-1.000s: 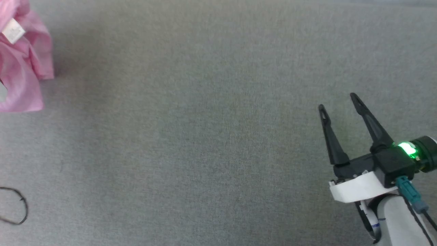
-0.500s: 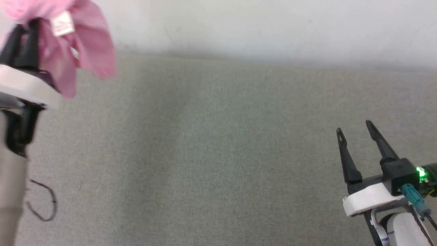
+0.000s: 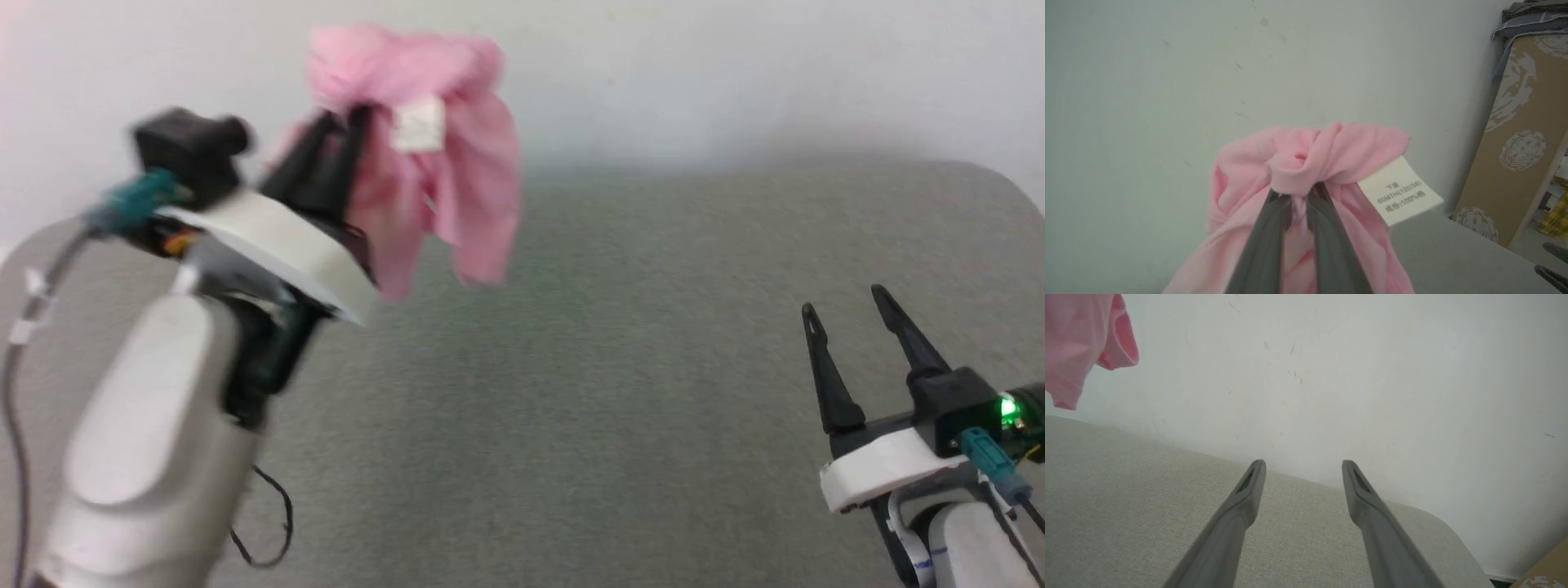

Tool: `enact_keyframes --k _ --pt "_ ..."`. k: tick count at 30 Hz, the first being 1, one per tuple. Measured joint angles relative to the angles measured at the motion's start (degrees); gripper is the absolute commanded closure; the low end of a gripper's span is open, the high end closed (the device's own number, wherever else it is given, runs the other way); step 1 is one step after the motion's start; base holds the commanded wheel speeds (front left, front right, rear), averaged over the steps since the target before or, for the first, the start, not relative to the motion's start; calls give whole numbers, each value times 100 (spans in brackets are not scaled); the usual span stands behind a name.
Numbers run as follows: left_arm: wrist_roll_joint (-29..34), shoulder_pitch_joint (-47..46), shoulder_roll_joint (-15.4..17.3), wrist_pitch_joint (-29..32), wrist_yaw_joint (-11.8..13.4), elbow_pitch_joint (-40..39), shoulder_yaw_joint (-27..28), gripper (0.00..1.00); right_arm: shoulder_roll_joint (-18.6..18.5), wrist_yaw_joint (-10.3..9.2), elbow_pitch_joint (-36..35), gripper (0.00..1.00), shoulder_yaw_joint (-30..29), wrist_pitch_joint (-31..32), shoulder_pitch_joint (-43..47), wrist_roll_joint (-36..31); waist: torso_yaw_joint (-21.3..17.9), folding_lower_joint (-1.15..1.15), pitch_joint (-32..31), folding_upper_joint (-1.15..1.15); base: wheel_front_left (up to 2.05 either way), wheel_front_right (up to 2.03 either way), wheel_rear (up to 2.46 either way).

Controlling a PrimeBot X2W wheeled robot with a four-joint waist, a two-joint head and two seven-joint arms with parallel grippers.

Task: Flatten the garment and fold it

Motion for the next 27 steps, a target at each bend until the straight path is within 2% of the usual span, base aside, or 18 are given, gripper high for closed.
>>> enact_keyframes --k 5,14,20,21,22,27 --pt "12 248 -417 370 7 312 -614 100 -21 0 -55 0 1 7 -107 58 -437 1 193 0 0 0 0" --pt "339 413 -877 835 -14 1714 -1496 100 70 0 25 0 34 -53 -133 110 -1019 1 680 0 0 0 0" --pt "522 402 -999 1014 -54 2675 -1850 100 164 0 192 0 120 -124 -151 115 -1265 2 932 0 0 0 0" --pt "522 392 -1046 922 -52 2746 -1837 13 171 0 214 0 123 -129 -151 115 -1288 1 952 0 0 0 0" --pt "522 381 -1102 844 -45 2816 -1836 0 175 0 238 0 116 -140 -151 115 -1293 2 960 0 0 0 0" --pt "647 385 -1241 432 9 2952 -1898 0 175 0 316 0 97 -154 -145 113 -1222 2 884 0 0 0 0"
